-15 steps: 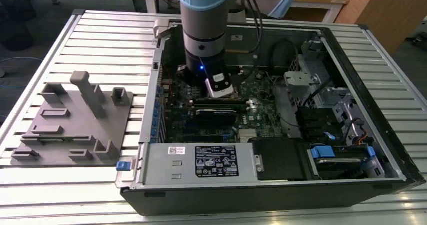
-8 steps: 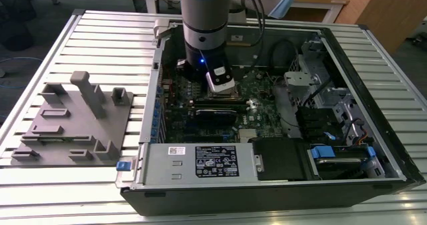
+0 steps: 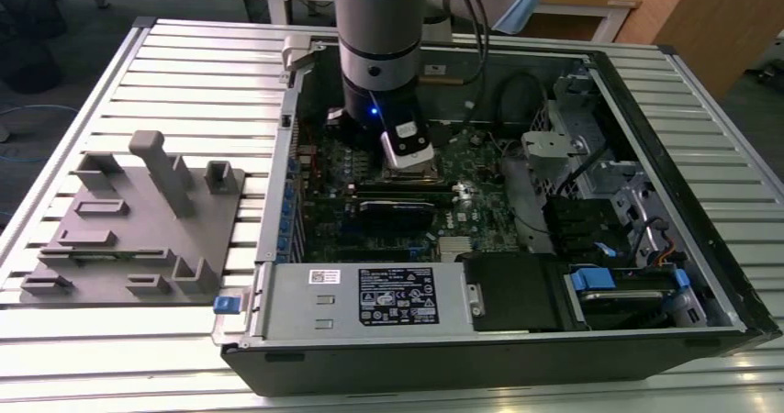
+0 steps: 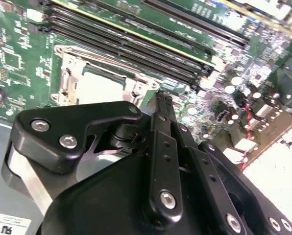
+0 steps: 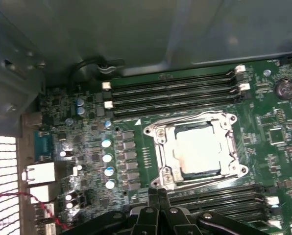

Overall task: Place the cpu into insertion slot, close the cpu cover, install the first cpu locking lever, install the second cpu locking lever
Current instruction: 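Install the second cpu locking lever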

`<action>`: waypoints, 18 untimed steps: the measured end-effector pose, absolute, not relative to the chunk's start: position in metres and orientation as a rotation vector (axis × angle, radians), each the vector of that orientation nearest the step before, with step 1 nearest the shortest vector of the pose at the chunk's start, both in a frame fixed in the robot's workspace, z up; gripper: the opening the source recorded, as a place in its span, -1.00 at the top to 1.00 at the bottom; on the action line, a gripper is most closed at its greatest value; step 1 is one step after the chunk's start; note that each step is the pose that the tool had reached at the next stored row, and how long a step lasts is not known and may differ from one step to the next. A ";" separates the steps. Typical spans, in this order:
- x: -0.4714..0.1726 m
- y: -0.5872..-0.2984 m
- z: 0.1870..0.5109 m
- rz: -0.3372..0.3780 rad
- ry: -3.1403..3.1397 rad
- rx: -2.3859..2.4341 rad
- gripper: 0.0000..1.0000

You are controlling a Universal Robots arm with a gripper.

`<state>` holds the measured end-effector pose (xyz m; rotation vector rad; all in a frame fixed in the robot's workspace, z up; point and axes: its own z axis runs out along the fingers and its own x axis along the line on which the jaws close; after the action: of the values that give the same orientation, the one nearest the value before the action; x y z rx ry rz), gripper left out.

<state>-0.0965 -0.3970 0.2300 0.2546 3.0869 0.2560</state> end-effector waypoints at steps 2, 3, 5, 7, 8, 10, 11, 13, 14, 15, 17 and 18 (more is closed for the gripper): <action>-0.091 -0.397 0.230 0.256 3.087 0.255 0.79; -0.089 -0.397 0.230 0.256 3.087 0.255 0.79; -0.083 -0.397 0.230 0.256 3.087 0.255 0.79; -0.078 -0.397 0.230 0.256 3.087 0.254 0.79; -0.076 -0.397 0.230 0.256 3.087 0.254 0.79; -0.074 -0.396 0.230 0.255 3.087 0.255 0.79; -0.074 -0.394 0.230 0.254 3.087 0.255 0.79; -0.074 -0.390 0.230 0.248 3.087 0.255 0.79; -0.074 -0.387 0.230 0.244 3.087 0.254 0.79; -0.074 -0.384 0.230 0.239 3.087 0.254 0.79; -0.073 -0.379 0.230 0.227 3.088 0.254 0.79; -0.073 -0.377 0.230 0.221 3.088 0.254 0.79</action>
<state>-0.0731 -0.3773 0.2296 0.2538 3.0878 0.2213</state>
